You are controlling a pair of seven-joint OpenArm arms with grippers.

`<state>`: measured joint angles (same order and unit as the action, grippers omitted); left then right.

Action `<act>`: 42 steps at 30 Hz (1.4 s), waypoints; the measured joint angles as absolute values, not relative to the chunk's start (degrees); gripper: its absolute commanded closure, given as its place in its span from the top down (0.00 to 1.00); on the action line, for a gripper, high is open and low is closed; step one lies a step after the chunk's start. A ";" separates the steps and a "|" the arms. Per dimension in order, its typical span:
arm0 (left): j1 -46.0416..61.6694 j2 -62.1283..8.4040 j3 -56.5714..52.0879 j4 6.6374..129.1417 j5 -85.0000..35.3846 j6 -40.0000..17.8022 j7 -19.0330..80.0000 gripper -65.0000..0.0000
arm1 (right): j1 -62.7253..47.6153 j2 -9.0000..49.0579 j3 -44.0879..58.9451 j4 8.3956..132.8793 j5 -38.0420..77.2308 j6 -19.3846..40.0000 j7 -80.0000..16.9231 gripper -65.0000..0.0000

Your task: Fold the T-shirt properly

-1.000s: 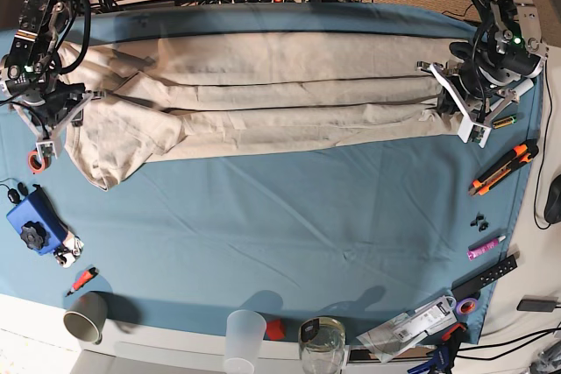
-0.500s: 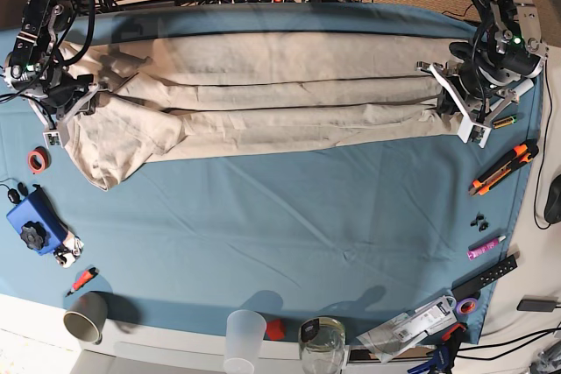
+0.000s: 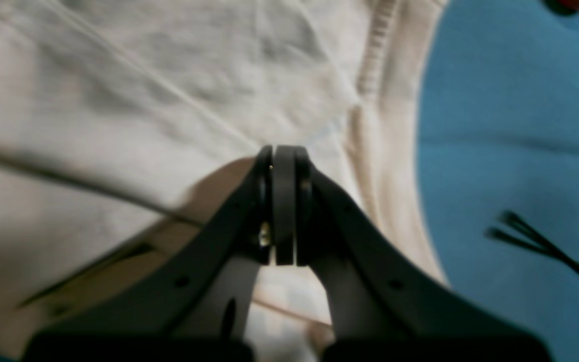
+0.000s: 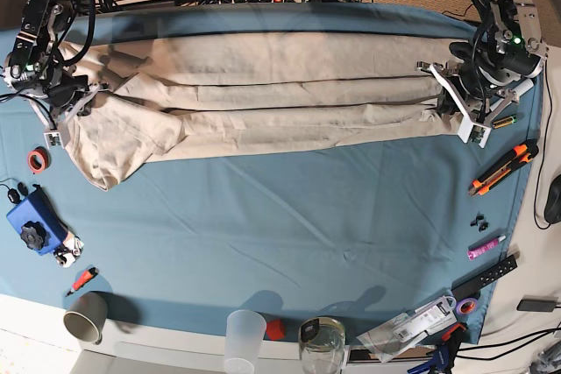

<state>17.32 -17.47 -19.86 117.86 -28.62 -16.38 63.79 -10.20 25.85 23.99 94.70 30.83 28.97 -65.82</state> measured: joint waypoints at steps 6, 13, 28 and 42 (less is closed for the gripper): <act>17.32 -17.45 -19.86 117.86 -28.62 -16.38 63.77 0.00 | -10.20 25.85 23.97 94.72 37.08 33.06 -68.55 0.00; 17.32 -17.45 -19.86 117.86 -28.62 -16.38 63.79 0.00 | -10.17 25.85 23.97 94.72 34.17 33.08 -69.87 0.00; 17.32 -17.45 -19.86 117.86 -28.62 -16.38 63.79 0.00 | -10.00 25.89 23.99 94.74 42.11 39.94 -74.61 0.25; 17.41 -17.45 -19.86 117.86 -28.62 -16.38 63.79 0.00 | -5.85 25.87 36.42 94.76 41.56 34.33 -75.46 0.25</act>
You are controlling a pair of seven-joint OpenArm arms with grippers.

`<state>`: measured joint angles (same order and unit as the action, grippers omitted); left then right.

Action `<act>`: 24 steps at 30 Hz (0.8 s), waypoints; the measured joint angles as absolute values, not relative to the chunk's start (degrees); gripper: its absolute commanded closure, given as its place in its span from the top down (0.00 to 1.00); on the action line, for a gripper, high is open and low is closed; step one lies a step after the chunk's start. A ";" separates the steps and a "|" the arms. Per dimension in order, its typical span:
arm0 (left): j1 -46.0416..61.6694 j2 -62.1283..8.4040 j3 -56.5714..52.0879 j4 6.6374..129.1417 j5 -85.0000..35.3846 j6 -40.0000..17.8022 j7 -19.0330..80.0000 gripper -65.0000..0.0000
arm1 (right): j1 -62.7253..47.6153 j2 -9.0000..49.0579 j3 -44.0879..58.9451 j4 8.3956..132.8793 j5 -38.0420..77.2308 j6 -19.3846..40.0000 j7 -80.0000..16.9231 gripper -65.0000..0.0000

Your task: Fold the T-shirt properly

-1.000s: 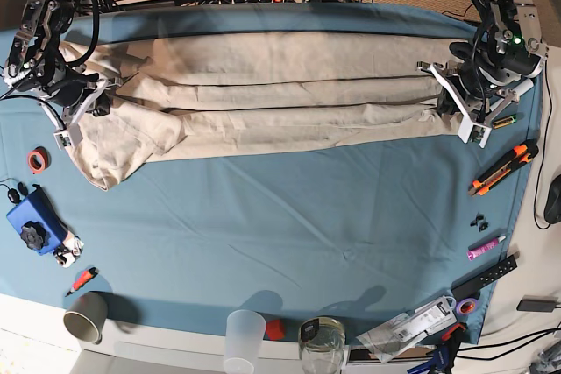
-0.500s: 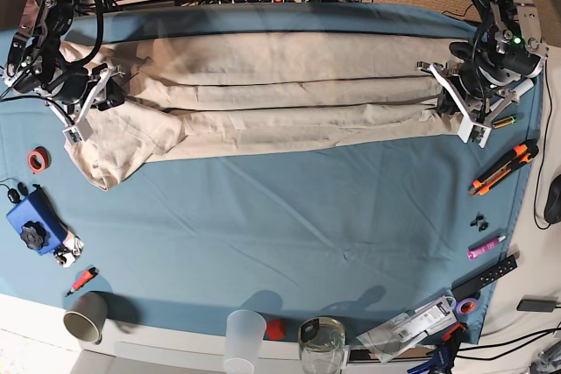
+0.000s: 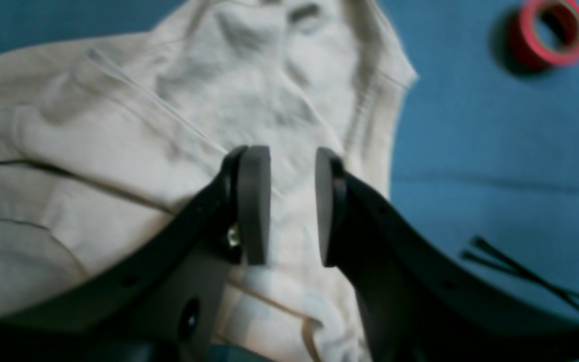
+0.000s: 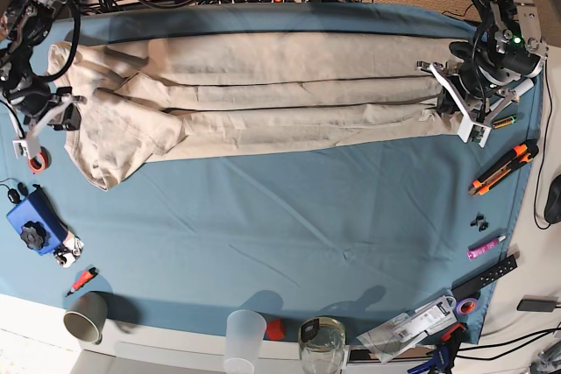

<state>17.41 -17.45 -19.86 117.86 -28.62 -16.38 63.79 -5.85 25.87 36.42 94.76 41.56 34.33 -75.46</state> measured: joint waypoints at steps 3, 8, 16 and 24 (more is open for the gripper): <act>17.41 -17.45 -19.86 117.86 -28.62 -16.38 63.79 0.00 | -6.55 25.30 36.42 94.74 40.97 34.39 -75.64 0.25; 17.41 -17.45 -19.86 117.86 -28.62 -16.38 63.79 0.00 | -6.52 21.93 36.36 94.74 35.18 36.73 -73.21 0.25; 17.41 -17.45 -19.86 117.86 -28.62 -16.38 63.79 0.00 | -6.52 19.77 36.36 94.70 28.38 38.63 -69.82 0.25; 17.41 -17.45 -19.86 117.86 -28.80 -16.38 63.77 0.00 | -6.35 19.40 36.40 86.54 28.21 38.61 -65.56 0.25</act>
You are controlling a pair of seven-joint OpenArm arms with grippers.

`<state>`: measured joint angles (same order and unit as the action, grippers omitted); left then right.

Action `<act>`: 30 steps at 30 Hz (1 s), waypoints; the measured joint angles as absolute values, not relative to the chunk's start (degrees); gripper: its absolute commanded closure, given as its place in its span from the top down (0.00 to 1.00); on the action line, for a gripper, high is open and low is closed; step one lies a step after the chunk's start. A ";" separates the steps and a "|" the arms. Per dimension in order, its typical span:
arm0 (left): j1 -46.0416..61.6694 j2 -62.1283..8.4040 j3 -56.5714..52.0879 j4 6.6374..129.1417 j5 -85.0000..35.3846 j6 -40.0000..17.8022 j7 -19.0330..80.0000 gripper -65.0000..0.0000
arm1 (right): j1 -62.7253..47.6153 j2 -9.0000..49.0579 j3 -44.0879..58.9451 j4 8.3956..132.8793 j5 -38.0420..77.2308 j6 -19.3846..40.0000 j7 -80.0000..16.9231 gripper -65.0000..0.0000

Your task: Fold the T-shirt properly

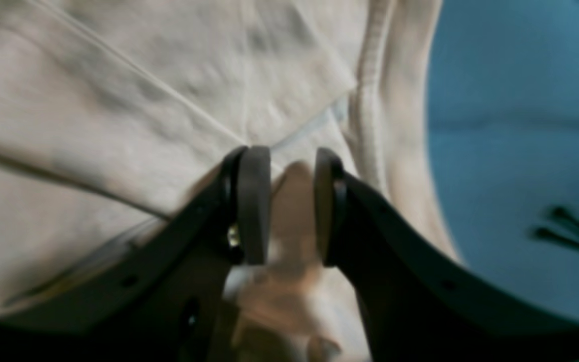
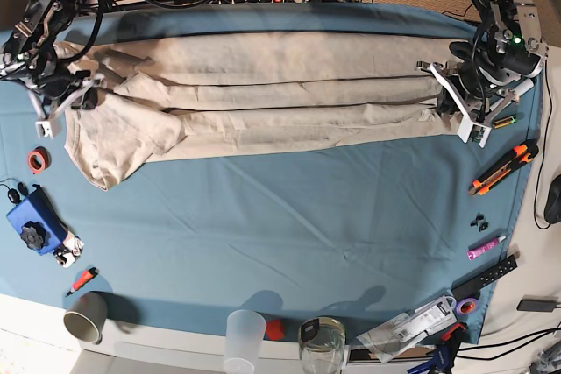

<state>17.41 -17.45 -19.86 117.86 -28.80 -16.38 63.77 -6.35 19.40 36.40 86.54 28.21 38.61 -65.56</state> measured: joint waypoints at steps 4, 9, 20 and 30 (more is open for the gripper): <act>17.41 -17.47 -19.86 117.86 -29.17 -16.38 63.77 0.00 | -6.17 19.81 36.64 84.18 30.00 39.70 -64.40 0.25; 17.41 -17.45 -19.86 117.86 -29.19 -16.38 63.77 0.00 | -5.82 20.01 36.64 84.03 33.32 39.70 -67.07 0.25; 17.41 -17.45 -19.86 117.86 -29.19 -16.38 63.75 0.00 | -6.20 19.66 36.47 90.26 34.41 39.92 -71.81 0.00; 17.41 -17.45 -19.86 117.86 -29.19 -16.38 63.75 0.00 | -6.04 19.66 36.47 92.40 31.99 39.94 -71.61 0.00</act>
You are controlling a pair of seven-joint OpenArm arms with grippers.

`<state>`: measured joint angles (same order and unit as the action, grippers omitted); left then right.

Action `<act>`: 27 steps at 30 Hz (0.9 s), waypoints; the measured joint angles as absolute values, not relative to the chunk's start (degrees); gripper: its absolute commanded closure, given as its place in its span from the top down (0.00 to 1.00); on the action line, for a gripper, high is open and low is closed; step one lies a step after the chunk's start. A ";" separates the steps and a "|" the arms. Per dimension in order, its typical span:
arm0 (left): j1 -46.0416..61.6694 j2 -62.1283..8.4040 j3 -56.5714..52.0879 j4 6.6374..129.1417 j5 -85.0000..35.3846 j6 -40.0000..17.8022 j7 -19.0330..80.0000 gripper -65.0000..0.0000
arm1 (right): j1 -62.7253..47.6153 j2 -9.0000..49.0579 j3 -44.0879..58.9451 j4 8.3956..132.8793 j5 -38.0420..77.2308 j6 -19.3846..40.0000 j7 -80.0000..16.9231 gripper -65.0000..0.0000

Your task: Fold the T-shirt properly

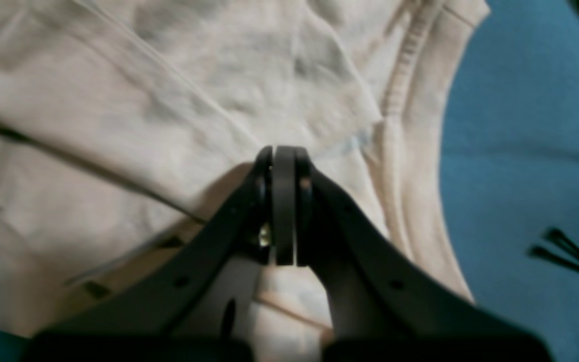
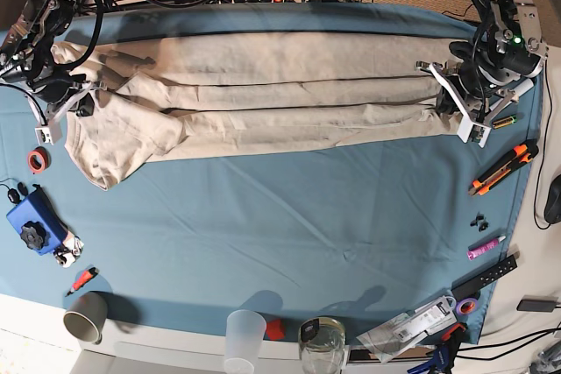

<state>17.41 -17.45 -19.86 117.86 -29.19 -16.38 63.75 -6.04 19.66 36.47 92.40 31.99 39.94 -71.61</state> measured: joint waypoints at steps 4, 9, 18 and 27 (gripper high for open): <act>17.41 -17.45 -19.86 117.86 -29.19 -16.38 63.77 0.00 | -6.04 19.68 36.47 92.40 31.55 39.94 -71.29 0.00; 17.41 -17.45 -19.86 117.86 -29.19 -16.38 63.75 0.00 | -6.04 19.66 36.47 92.40 31.53 39.94 -69.82 0.03; 17.41 -17.45 -19.86 117.86 -29.19 -16.38 63.75 0.00 | -6.04 19.68 36.47 92.36 31.29 39.94 -68.07 0.29; 17.41 -17.45 -19.86 117.86 -29.19 -16.38 63.75 0.00 | -6.17 19.20 36.47 92.14 28.40 39.88 -67.51 0.29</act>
